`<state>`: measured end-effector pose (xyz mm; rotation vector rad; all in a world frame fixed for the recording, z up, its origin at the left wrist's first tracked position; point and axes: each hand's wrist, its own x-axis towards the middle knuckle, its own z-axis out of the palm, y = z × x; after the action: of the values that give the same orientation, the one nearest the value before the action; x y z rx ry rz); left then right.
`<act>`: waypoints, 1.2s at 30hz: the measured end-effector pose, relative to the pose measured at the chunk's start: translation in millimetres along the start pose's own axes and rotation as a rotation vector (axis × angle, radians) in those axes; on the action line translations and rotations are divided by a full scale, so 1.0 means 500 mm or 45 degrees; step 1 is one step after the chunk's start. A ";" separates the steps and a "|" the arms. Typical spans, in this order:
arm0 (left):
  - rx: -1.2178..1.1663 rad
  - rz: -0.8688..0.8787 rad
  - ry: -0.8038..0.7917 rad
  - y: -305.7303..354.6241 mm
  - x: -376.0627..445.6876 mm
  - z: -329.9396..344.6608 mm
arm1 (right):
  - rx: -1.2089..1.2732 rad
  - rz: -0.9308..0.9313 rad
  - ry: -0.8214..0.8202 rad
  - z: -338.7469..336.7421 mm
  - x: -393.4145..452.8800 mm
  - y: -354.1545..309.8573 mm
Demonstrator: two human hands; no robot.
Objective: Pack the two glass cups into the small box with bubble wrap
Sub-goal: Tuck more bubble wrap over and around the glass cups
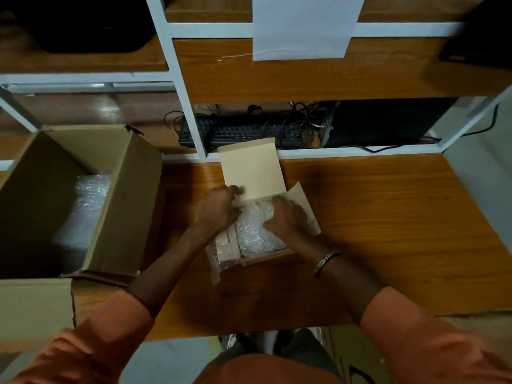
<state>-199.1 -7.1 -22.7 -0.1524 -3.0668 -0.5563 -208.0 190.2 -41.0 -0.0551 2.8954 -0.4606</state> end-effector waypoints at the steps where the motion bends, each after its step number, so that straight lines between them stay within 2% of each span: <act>1: 0.049 0.024 0.058 0.004 -0.009 -0.001 | 0.014 -0.007 -0.012 -0.003 0.002 0.004; 3: 0.152 0.071 0.180 0.019 -0.027 0.000 | 0.013 -0.043 -0.090 -0.015 0.009 0.011; 5: 0.157 0.089 0.234 0.045 -0.044 0.007 | -0.031 -0.120 -0.259 -0.038 0.022 0.015; 9: 0.181 0.082 0.127 0.094 -0.060 0.036 | 0.071 -0.179 -0.674 -0.104 0.043 0.014; 11: 0.165 0.007 0.129 0.114 -0.065 0.041 | 0.117 -0.206 -0.744 -0.125 0.050 0.023; 14: 0.051 -0.080 0.274 0.148 -0.079 0.038 | 0.269 -0.233 -0.705 -0.152 0.056 0.051; 17: 0.025 -0.137 0.564 0.183 -0.104 0.018 | 0.504 -0.314 -0.629 -0.194 0.064 0.074; 20: 0.086 -0.024 0.847 0.227 -0.133 0.002 | 0.633 -0.544 -0.370 -0.228 0.066 0.085; 23: -0.069 0.038 0.769 0.267 -0.151 0.003 | 0.787 -0.684 -0.187 -0.242 0.053 0.082; 25: -0.262 -0.067 0.695 0.281 -0.153 0.004 | 0.791 -0.824 -0.088 -0.248 0.040 0.077; 27: -0.392 -0.157 0.736 0.288 -0.150 0.003 | 0.817 -0.954 -0.044 -0.254 0.028 0.076; 29: -0.520 -0.219 0.784 0.291 -0.143 -0.006 | 0.867 -1.012 -0.059 -0.260 0.021 0.082; 32: -0.688 -0.220 0.666 0.286 -0.125 -0.020 | 0.918 -1.023 -0.120 -0.267 0.019 0.093; 36: -0.633 -0.156 0.544 0.292 -0.106 -0.037 | 0.997 -1.020 -0.221 -0.282 0.012 0.101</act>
<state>-131.9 117.3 43.8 0.1339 -2.4851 -1.1757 -243.6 280.5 73.3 -1.0615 2.2099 -1.5639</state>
